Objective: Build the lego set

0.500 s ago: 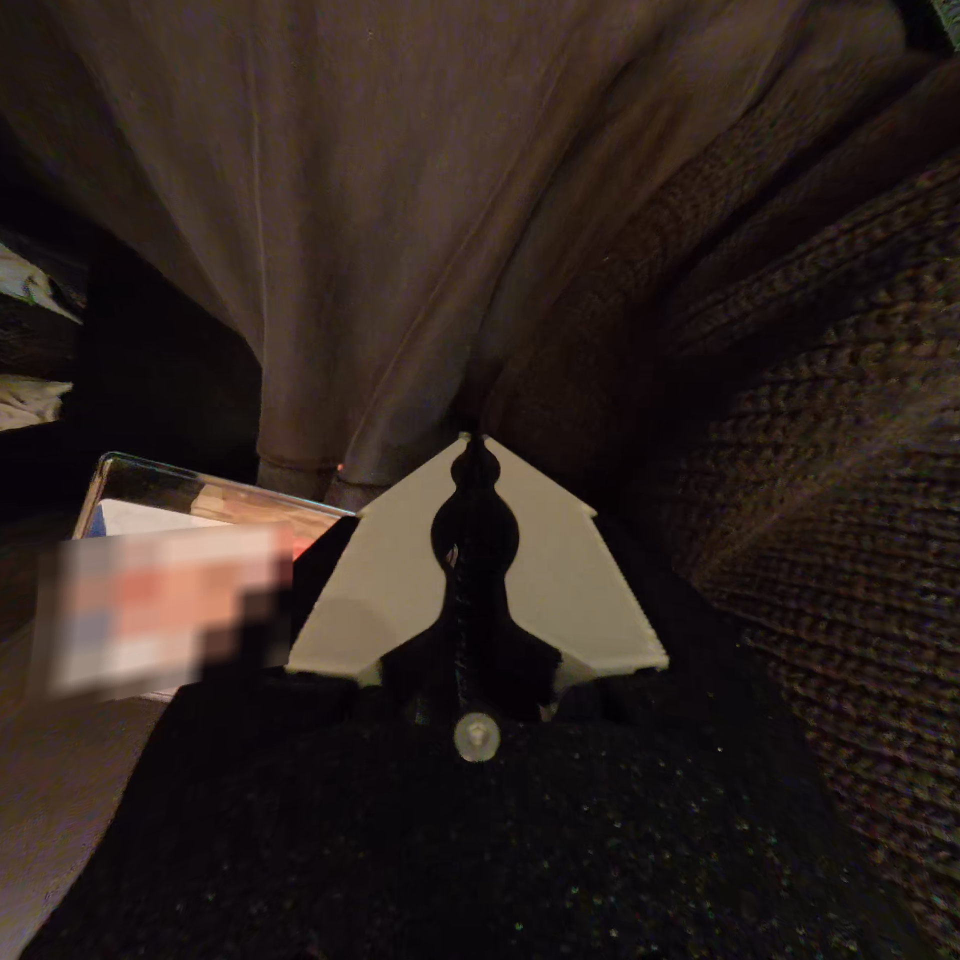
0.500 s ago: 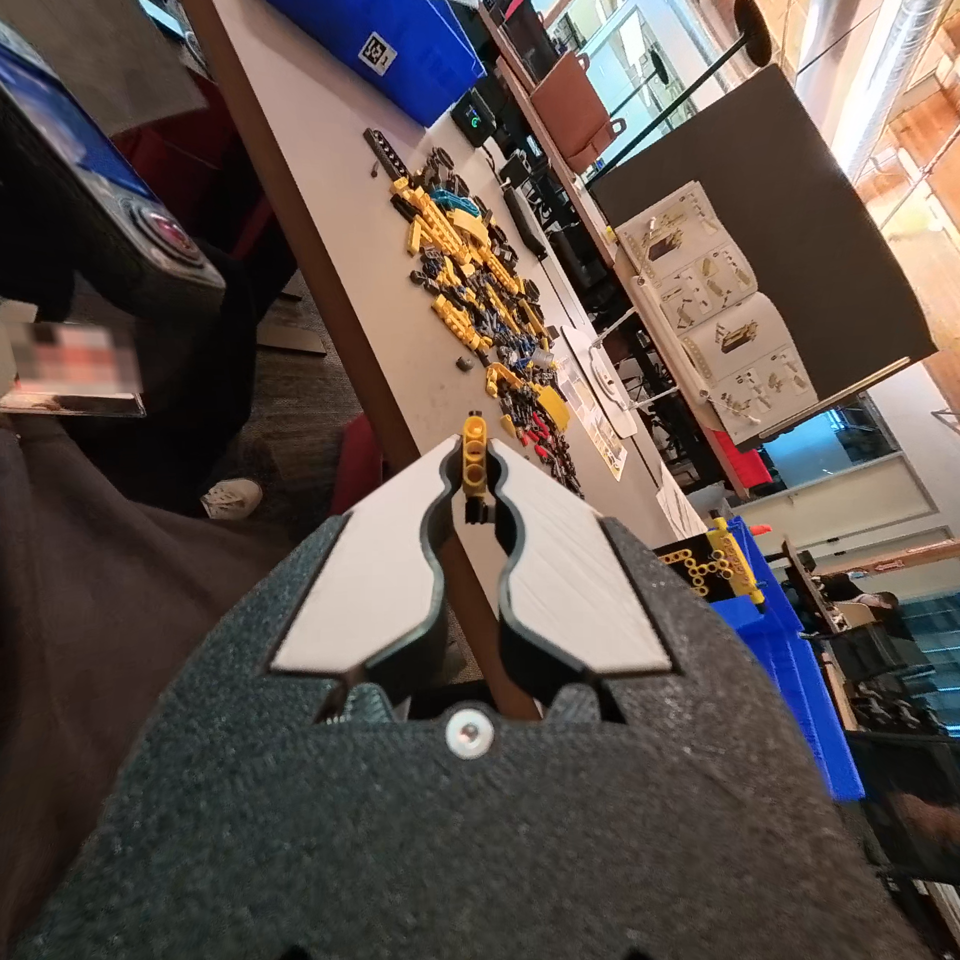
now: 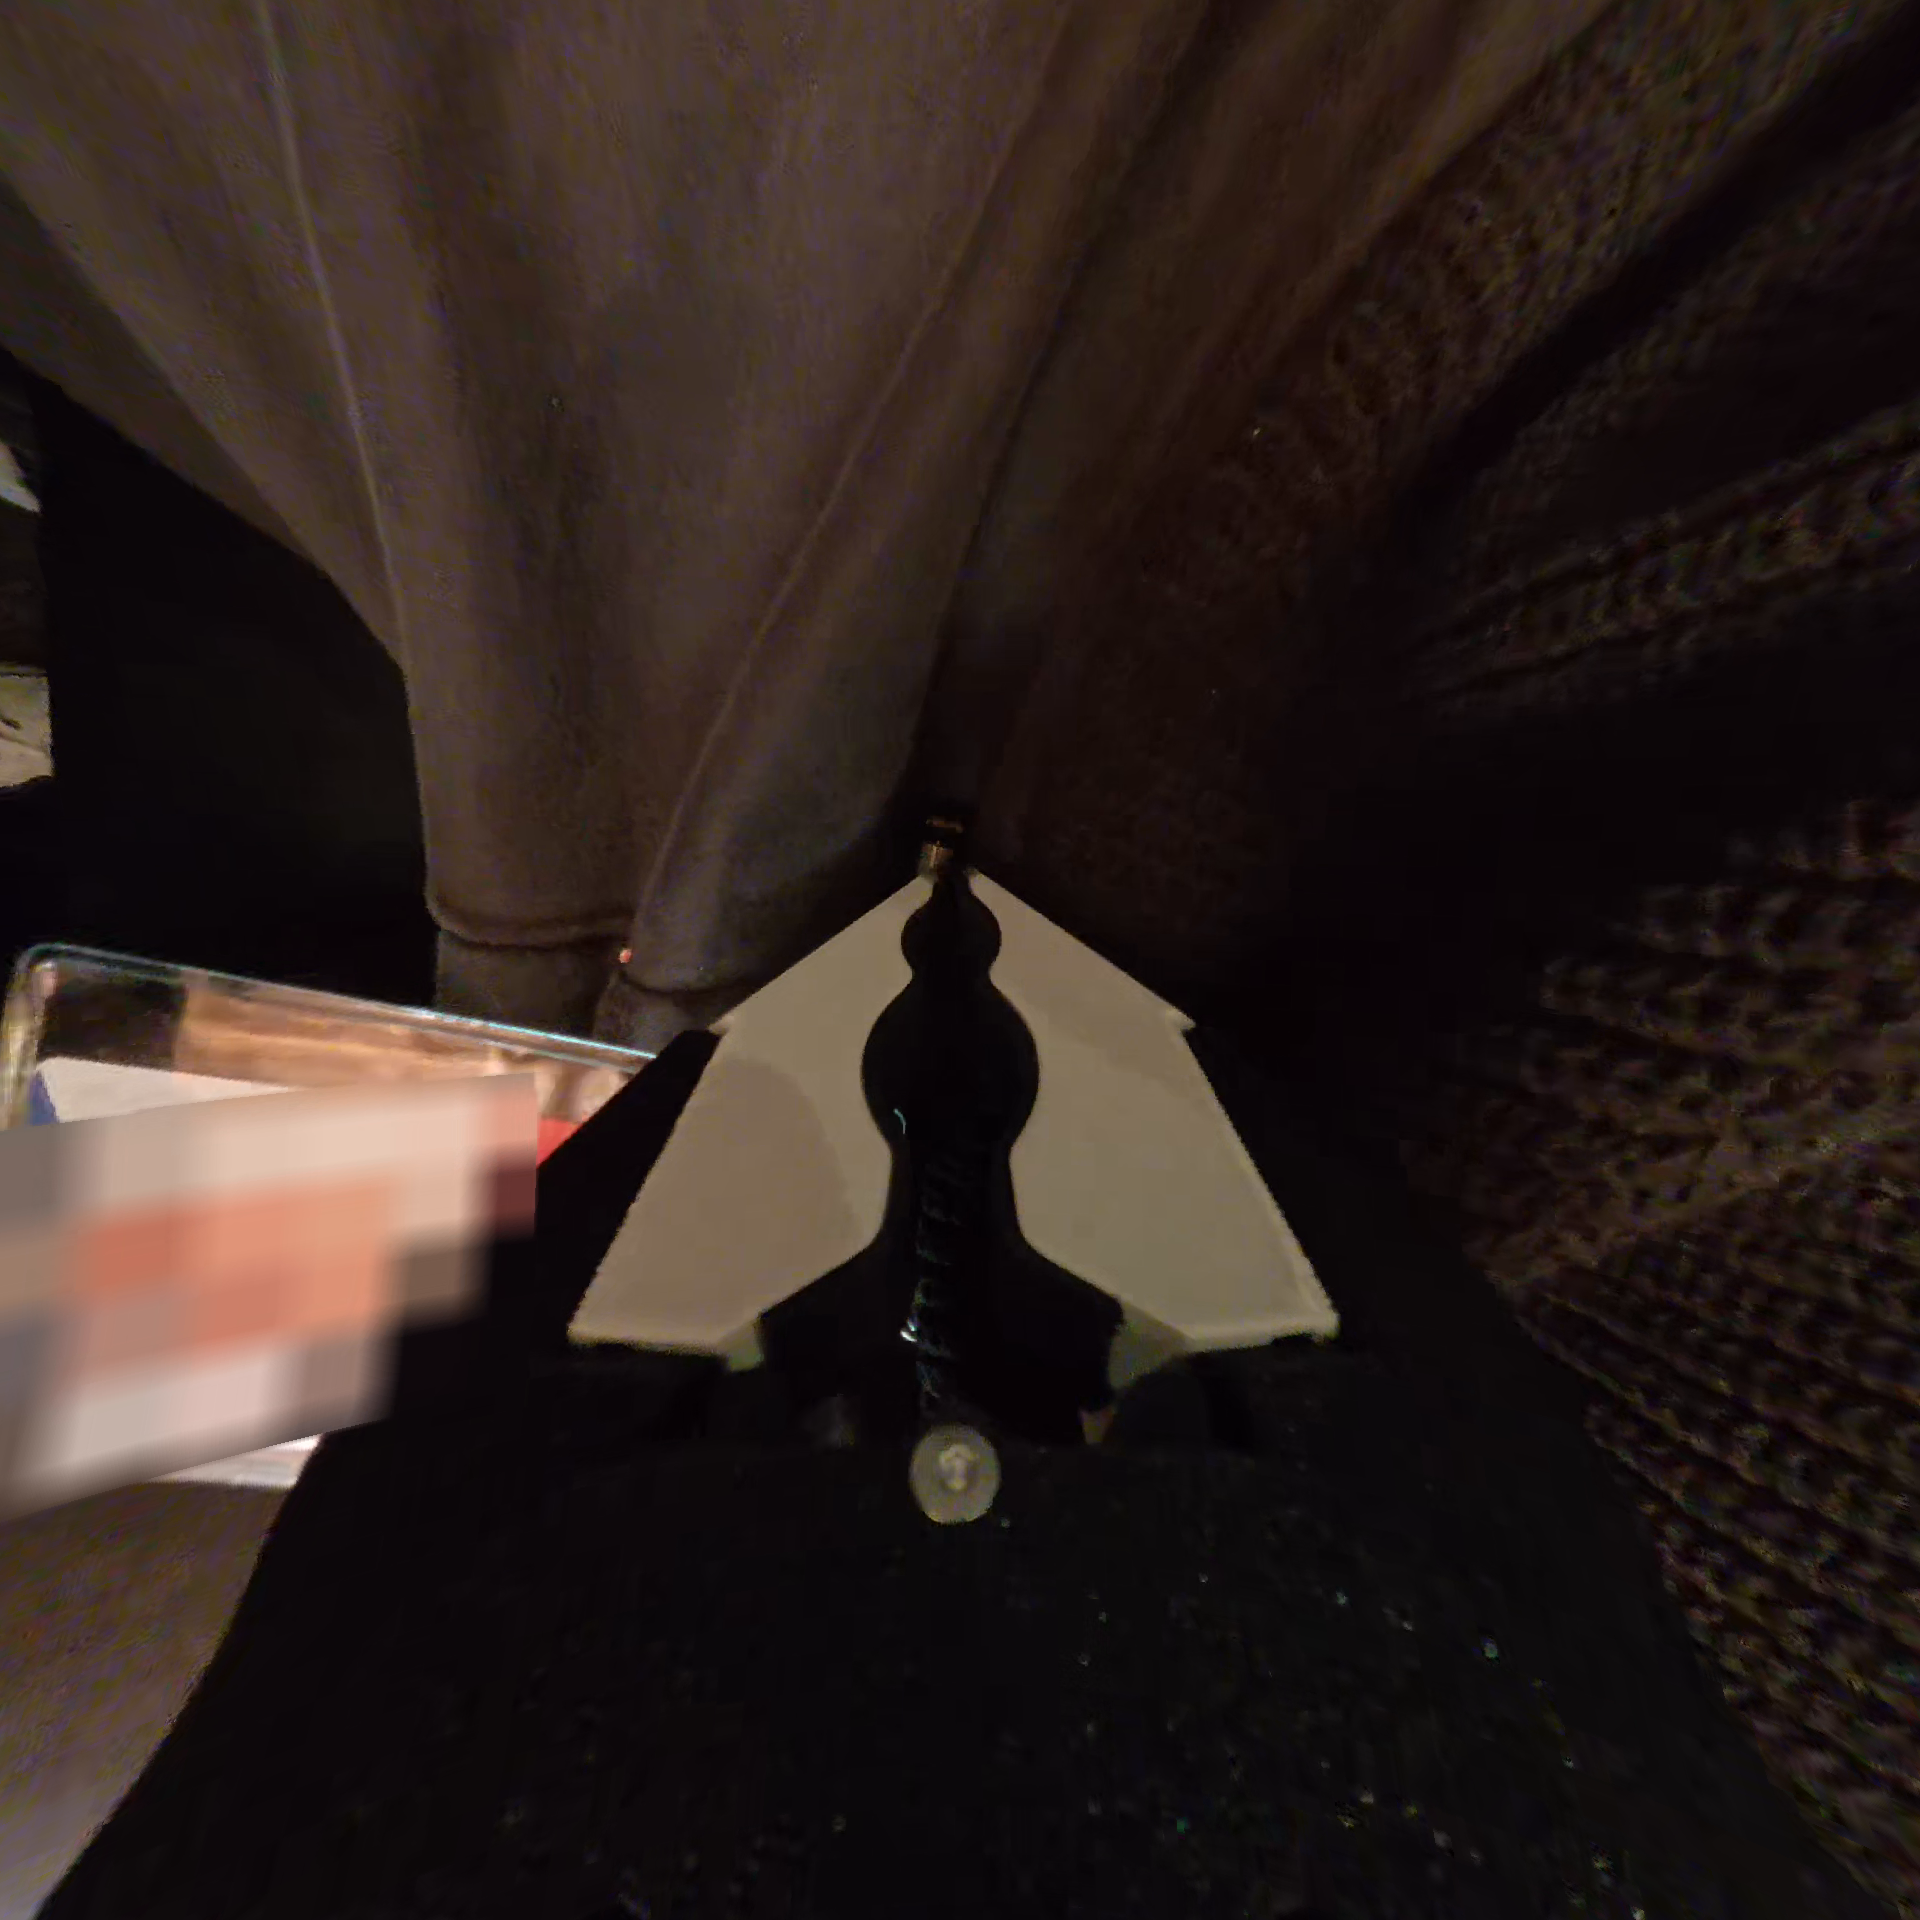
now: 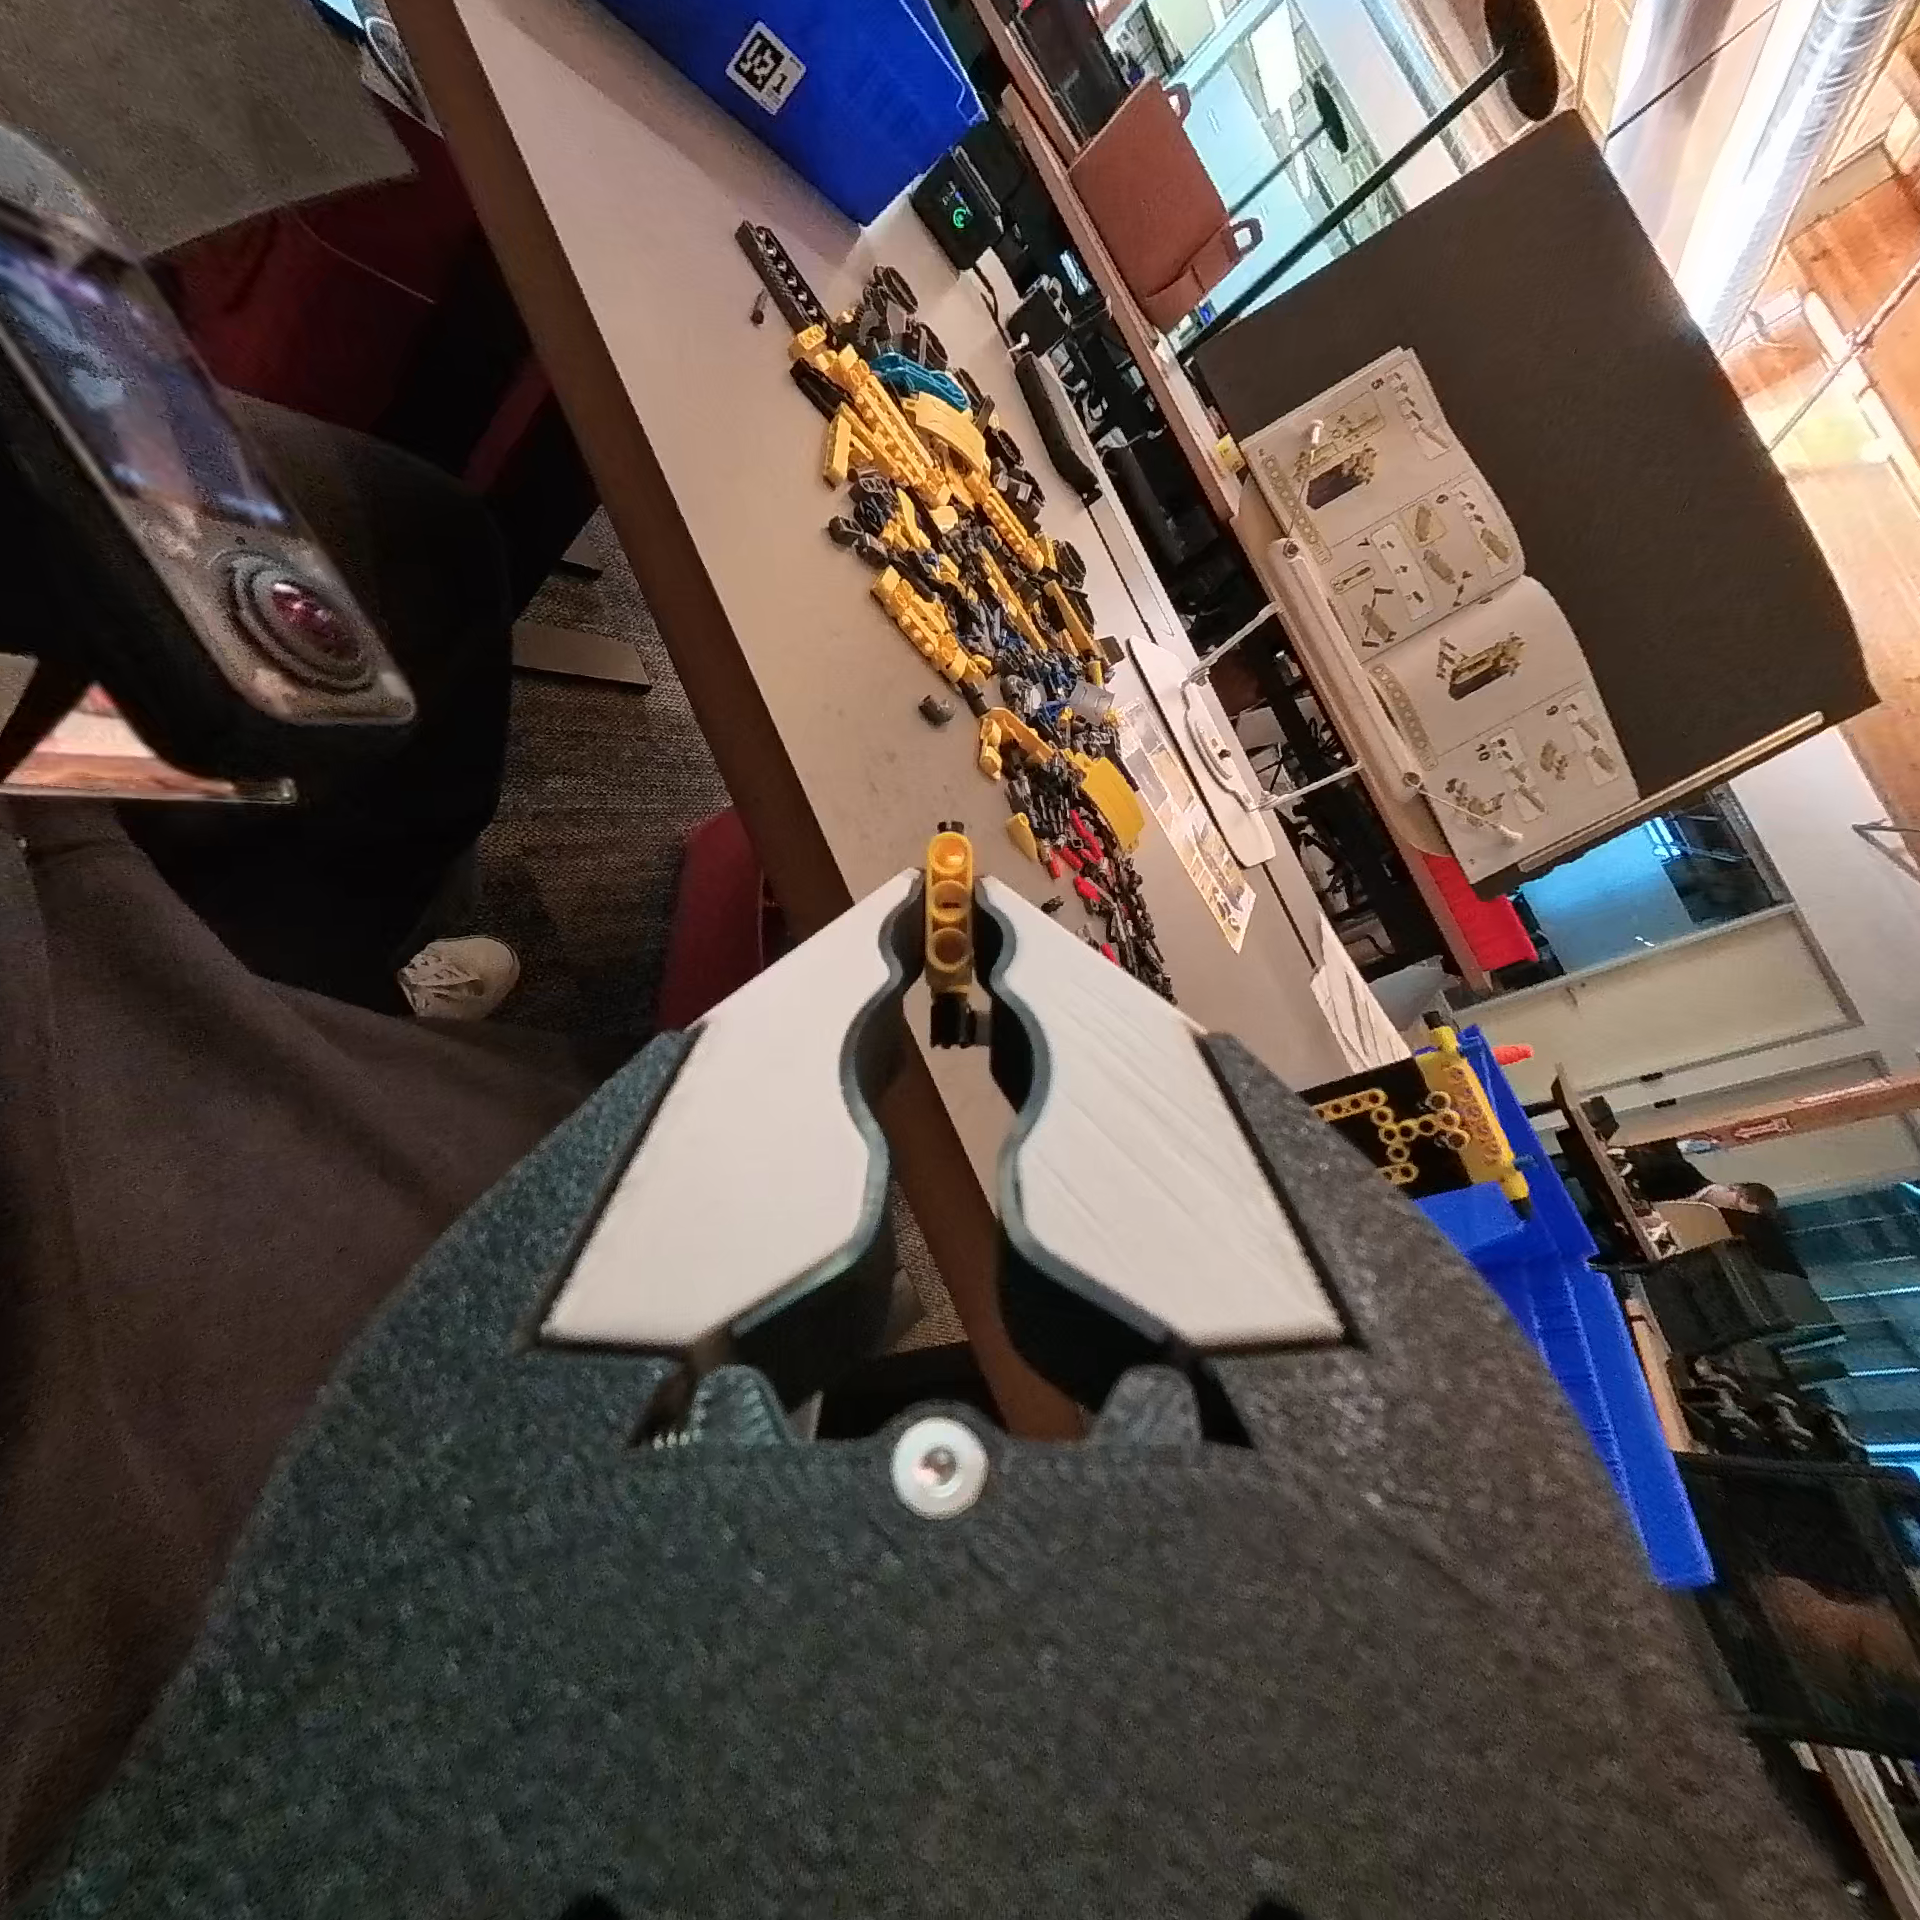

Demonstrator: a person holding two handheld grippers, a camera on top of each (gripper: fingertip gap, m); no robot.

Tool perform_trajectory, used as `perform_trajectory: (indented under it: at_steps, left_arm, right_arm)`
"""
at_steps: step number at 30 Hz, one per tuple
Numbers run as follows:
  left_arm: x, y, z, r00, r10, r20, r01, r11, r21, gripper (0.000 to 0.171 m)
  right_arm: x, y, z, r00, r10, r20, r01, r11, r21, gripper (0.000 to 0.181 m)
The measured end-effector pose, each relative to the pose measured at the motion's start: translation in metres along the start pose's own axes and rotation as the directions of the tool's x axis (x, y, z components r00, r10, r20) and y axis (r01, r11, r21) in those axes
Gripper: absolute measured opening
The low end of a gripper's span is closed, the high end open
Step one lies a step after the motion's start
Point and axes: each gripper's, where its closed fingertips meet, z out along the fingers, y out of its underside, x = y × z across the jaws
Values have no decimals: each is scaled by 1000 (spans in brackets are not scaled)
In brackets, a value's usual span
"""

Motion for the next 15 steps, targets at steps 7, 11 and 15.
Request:
perform_trajectory:
  at_steps: [7, 11, 15]
  left_arm:
    - [-13, -2, 7, 989, 78, 128, -77, 997, -10, 13]
    - [-10, 0, 8, 996, 36, 83, -36, 999, -2, 10]
    - [-8, 1, 12, 998, 28, 51, -27, 1000, -15, 7]
  right_arm:
    - [1, 5, 0, 1000, 13, 0, -13, 1000, -4, 7]
    - [2, 6, 0, 1000, 16, -2, -16, 1000, -3, 7]
    - [2, 5, -1, 1000, 13, -6, -13, 1000, 0, 7]
